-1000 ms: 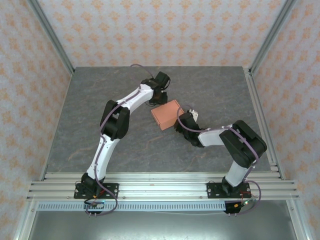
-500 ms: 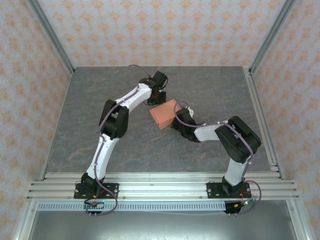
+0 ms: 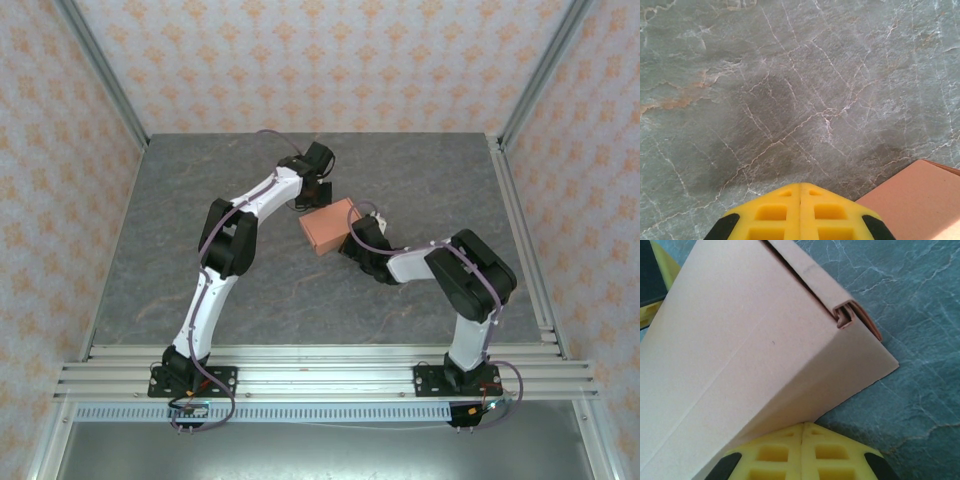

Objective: Fold the paper box

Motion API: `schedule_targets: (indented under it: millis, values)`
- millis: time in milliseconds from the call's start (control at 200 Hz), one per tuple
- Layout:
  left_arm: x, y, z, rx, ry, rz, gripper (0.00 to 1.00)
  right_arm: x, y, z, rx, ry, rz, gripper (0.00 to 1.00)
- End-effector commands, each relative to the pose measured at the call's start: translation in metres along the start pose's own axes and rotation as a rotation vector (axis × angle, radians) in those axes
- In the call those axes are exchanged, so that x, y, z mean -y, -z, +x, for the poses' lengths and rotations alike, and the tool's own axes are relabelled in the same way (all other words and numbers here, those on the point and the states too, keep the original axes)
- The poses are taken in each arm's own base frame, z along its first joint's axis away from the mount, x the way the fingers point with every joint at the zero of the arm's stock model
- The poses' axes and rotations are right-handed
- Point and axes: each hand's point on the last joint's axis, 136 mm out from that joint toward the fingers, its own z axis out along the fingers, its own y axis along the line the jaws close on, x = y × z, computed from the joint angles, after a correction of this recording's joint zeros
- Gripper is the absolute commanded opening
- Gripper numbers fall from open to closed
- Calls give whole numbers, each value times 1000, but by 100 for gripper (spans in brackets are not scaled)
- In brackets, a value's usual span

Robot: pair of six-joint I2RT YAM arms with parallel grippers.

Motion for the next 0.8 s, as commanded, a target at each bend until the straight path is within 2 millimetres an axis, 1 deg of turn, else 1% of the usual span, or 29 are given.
schedule_targets:
  millis: [0, 120, 190, 330, 395, 450, 525, 606, 706, 796]
  values:
    - [18, -36, 89, -265, -88, 14, 0, -27, -24, 19, -74, -45, -154, 5]
    - [26, -37, 100, -281, -106, 23, 0, -26, -27, 17, -60, -63, -153, 5]
    - [27, -37, 107, -293, -110, 24, 0, -24, -28, 16, -52, -84, -146, 5]
    - [19, -33, 119, -321, -101, 18, 0, -11, -29, 15, -55, -139, -93, 2]
    - [17, -29, 123, -329, -102, 18, 0, -7, -27, 15, -58, -157, -77, 2]
    - [11, -28, 124, -328, -99, 2, 0, -5, -23, 17, -74, -151, -61, 2]
    - [6, -27, 121, -317, -83, -1, 0, 2, -16, 22, -97, -137, -26, 2]
    - [-1, -26, 114, -302, -59, -3, 0, 11, -3, 24, -108, -107, 15, 4]
    - [-10, -22, 102, -275, -50, -28, 0, 31, 14, 27, -114, -55, 99, 7]
    - [-18, -19, 91, -256, -47, -58, 0, 46, 25, 27, -113, -33, 137, 10]
